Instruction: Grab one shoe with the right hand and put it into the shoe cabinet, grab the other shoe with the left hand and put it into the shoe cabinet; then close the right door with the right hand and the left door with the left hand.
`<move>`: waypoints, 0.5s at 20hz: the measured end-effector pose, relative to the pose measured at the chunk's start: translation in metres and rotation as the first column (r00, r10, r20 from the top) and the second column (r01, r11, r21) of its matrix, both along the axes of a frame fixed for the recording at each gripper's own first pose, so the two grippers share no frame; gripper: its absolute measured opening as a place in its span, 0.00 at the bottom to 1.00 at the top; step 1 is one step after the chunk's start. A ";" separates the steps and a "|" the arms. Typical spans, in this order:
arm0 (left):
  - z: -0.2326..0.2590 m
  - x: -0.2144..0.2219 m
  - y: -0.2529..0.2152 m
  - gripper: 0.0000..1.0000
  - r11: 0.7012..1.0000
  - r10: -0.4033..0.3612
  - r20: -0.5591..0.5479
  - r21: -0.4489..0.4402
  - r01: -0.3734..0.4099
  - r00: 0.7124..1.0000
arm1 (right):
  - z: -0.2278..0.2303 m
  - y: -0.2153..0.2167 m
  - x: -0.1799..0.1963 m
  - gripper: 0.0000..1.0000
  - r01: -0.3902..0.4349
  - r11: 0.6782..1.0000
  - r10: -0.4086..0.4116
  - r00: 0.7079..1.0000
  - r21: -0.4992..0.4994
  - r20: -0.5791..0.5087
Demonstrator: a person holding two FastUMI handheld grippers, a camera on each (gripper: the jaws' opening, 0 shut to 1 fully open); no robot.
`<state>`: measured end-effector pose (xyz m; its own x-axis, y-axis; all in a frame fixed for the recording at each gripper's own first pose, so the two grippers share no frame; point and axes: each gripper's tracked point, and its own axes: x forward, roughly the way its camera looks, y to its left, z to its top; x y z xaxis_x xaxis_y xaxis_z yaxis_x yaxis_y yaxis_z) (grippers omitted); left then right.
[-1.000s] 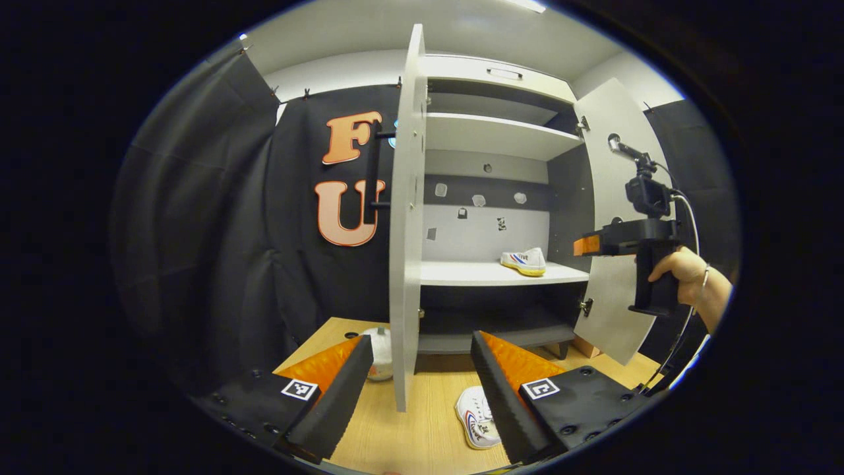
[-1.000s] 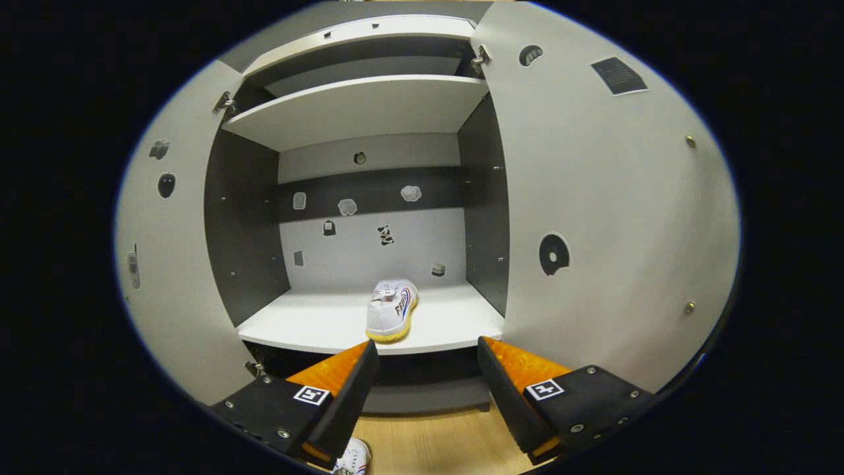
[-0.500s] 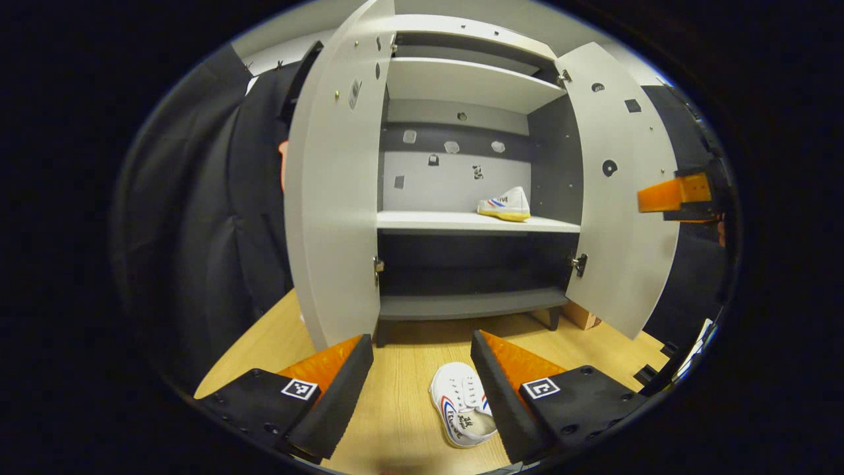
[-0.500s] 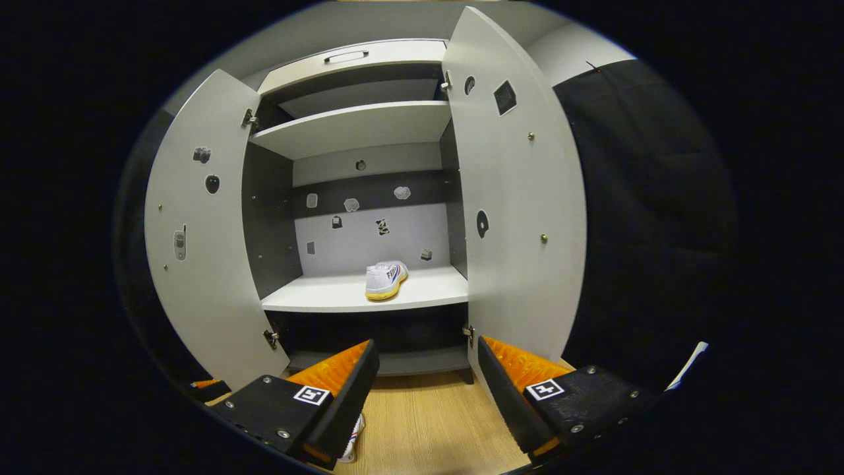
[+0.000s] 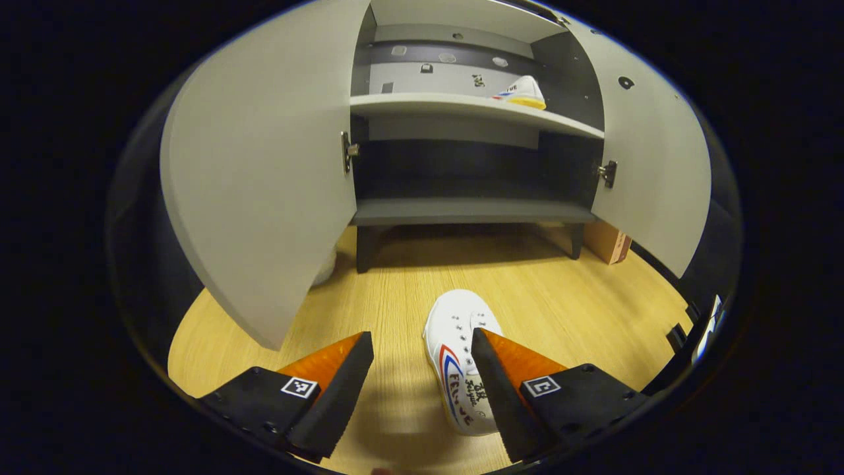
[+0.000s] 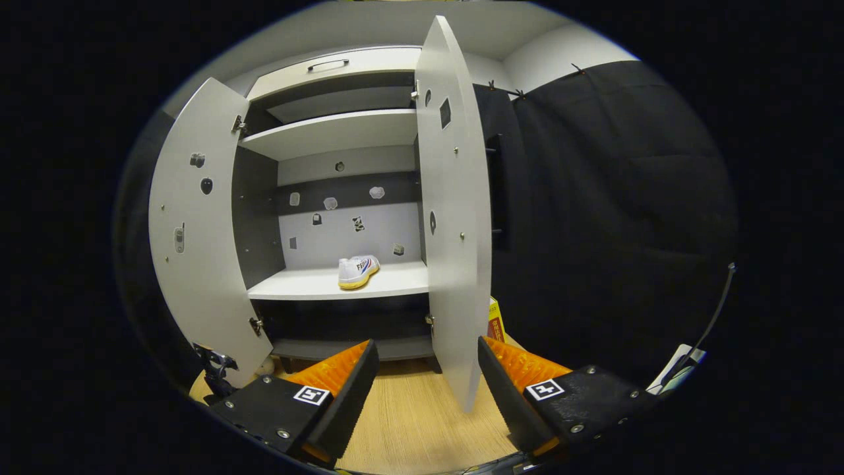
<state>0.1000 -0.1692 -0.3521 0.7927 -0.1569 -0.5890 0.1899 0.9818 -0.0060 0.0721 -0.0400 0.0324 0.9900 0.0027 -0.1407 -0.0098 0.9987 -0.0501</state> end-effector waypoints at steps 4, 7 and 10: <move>-0.036 -0.006 -0.001 0.98 1.000 -0.005 -0.087 0.006 0.006 0.996 | -0.009 -0.020 -0.009 0.92 0.018 1.000 -0.018 0.999 0.002 -0.027; -0.059 -0.011 -0.005 0.98 0.999 -0.028 -0.136 0.025 0.032 0.990 | -0.017 -0.028 -0.009 0.93 0.026 1.000 -0.025 0.999 0.014 -0.048; -0.070 -0.011 -0.011 0.97 1.000 -0.028 -0.176 -0.006 0.027 0.984 | -0.022 -0.034 -0.006 0.93 0.032 0.999 -0.030 0.998 0.024 -0.063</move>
